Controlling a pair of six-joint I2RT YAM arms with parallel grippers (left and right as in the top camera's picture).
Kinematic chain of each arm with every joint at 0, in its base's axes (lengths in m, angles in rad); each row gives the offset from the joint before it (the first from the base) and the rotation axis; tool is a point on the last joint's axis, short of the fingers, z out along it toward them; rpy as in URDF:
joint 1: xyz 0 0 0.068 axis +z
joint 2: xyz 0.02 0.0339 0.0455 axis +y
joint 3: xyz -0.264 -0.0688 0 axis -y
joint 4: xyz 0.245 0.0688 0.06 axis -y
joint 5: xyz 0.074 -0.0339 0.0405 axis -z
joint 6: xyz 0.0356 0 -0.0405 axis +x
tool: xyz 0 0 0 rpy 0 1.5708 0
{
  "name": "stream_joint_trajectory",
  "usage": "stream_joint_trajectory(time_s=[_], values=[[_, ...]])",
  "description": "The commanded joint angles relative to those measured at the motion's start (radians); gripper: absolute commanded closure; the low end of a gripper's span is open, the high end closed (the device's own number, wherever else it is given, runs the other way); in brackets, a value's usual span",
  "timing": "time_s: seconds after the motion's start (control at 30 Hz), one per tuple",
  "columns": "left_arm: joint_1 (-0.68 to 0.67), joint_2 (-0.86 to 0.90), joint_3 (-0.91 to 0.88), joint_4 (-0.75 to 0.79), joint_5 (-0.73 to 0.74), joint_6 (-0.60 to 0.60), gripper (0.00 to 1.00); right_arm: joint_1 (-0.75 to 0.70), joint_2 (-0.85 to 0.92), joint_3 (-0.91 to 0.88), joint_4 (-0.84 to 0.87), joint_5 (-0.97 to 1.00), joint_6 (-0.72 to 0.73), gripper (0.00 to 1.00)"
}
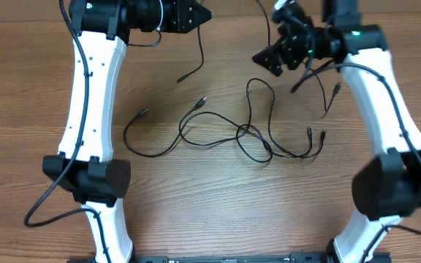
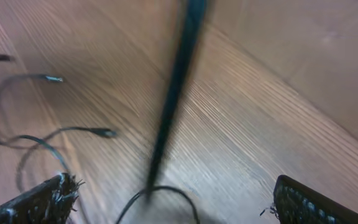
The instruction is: Untangle cables
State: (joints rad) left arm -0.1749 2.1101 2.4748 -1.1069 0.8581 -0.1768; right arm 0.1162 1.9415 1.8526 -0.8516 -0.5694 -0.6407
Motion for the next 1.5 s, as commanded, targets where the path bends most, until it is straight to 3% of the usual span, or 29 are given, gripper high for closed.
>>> stream_joint_trajectory(time_s=[0.0,0.07,0.1,0.23,0.4,0.53,0.57,0.6,0.63,1.1,1.47], values=[[-0.032,-0.094,0.010,-0.011,0.032,-0.075,0.96,0.015,0.013,0.006,0.042,0.019,-0.045,0.17],[-0.050,-0.108,0.010,-0.026,0.021,-0.073,0.96,0.022,0.021,0.006,0.059,0.019,-0.041,0.90],[-0.057,-0.112,0.010,-0.032,0.016,-0.066,0.96,0.023,0.023,0.006,0.062,0.019,-0.041,0.96],[-0.072,-0.115,0.010,-0.065,-0.096,-0.009,0.96,0.019,0.016,0.016,0.076,0.088,0.033,0.96],[-0.076,-0.115,0.010,-0.148,-0.382,0.053,0.96,-0.042,-0.034,0.111,0.072,0.234,0.159,0.96],[-0.098,-0.115,0.010,-0.181,-0.516,0.099,0.84,-0.134,-0.064,0.245,0.073,0.291,0.235,0.96],[-0.106,-0.115,0.010,-0.182,-0.538,0.099,0.57,-0.158,-0.064,0.282,0.073,0.301,0.251,0.96],[-0.114,-0.115,0.010,-0.182,-0.557,0.099,0.13,-0.182,-0.064,0.314,0.072,0.301,0.253,0.96],[-0.122,-0.115,0.010,-0.182,-0.575,0.099,0.00,-0.210,-0.064,0.344,0.076,0.303,0.253,0.96],[-0.232,-0.115,0.010,-0.176,-0.611,0.253,0.00,-0.628,-0.035,0.390,0.438,0.298,0.248,0.96],[-0.238,-0.115,0.010,-0.195,-0.610,0.260,0.00,-0.800,0.192,0.390,0.468,0.299,0.248,0.96]])
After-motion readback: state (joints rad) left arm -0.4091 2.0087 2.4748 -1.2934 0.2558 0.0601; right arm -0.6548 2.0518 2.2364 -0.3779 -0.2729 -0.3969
